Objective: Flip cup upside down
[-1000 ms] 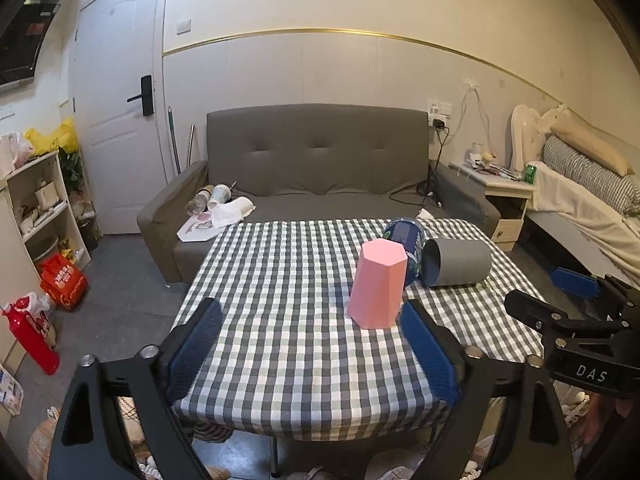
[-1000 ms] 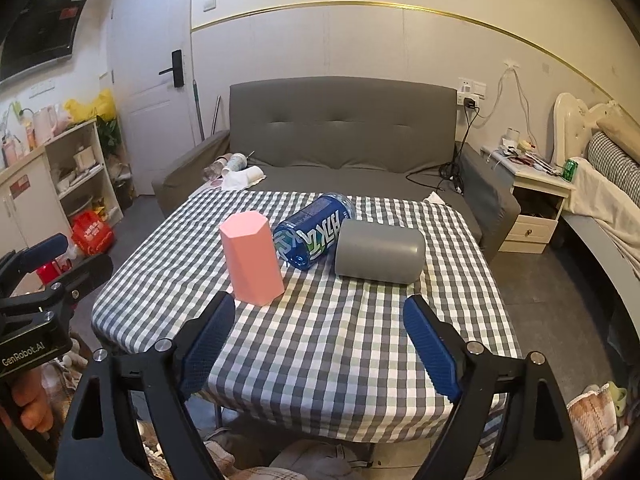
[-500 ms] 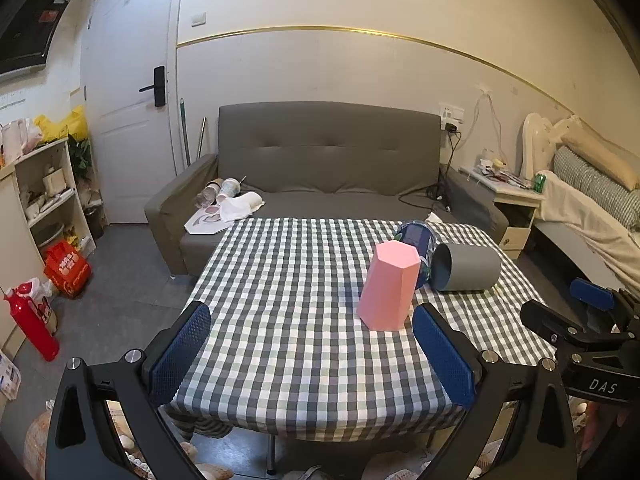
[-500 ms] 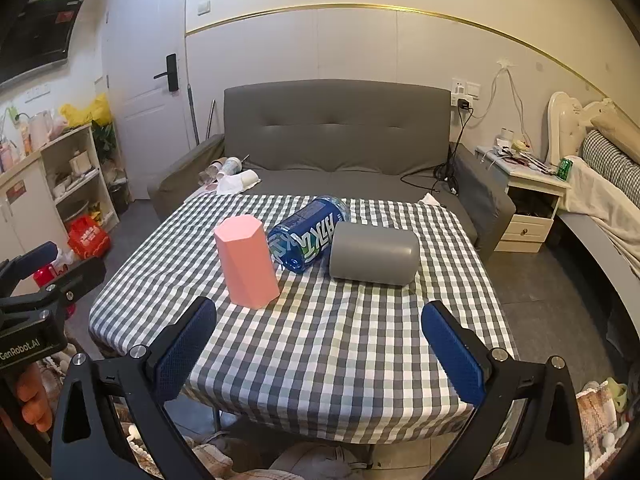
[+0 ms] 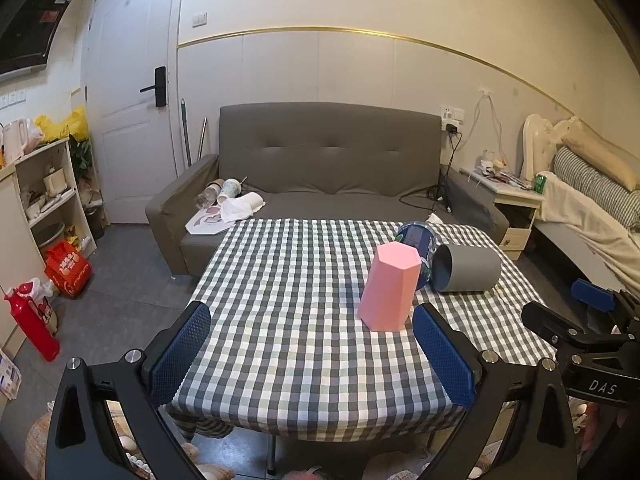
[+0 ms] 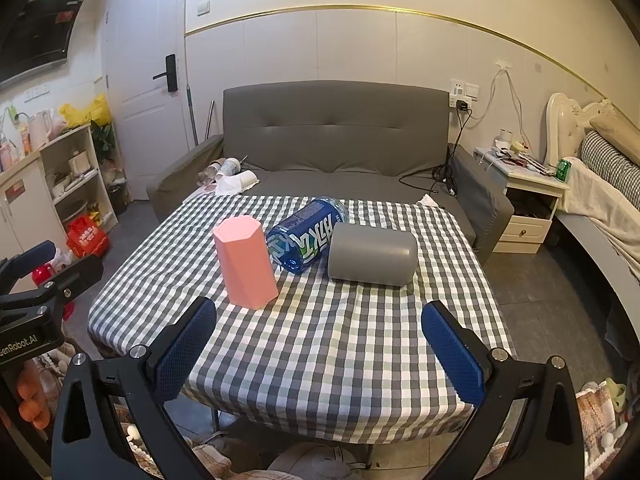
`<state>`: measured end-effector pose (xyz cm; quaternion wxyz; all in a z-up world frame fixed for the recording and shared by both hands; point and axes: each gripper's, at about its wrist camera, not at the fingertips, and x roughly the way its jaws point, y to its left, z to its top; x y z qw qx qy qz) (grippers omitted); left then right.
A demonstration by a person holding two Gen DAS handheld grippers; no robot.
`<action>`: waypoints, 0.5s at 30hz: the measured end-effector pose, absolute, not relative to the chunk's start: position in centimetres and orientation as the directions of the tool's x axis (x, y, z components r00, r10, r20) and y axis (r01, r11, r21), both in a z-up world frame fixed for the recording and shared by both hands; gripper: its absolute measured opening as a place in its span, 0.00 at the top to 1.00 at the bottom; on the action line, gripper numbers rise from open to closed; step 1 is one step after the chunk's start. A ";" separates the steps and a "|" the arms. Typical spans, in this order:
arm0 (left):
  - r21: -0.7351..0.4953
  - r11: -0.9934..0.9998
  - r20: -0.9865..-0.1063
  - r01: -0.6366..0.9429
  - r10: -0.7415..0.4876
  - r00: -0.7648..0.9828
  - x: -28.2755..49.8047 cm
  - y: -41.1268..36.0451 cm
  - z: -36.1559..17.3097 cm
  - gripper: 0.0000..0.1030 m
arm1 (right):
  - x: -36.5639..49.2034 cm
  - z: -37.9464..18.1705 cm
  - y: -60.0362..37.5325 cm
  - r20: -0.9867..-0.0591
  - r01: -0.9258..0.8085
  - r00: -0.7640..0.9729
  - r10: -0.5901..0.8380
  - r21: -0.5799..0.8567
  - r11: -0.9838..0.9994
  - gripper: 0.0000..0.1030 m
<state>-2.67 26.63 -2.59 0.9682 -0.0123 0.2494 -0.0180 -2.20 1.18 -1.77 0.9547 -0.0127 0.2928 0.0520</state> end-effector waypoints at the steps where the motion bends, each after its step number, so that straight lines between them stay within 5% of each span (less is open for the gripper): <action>1: -0.030 0.999 -0.479 0.026 -0.038 0.877 -2.7 26.6 -2.5 0.00 | -2.2 -1.8 1.2 -0.561 -0.106 0.823 0.091 0.005 0.994 0.00; 15: -0.013 1.000 -0.470 0.024 -0.028 0.882 -3.0 26.4 -2.5 0.00 | -2.5 -1.5 1.4 -0.560 -0.103 0.824 0.082 -0.005 0.995 0.00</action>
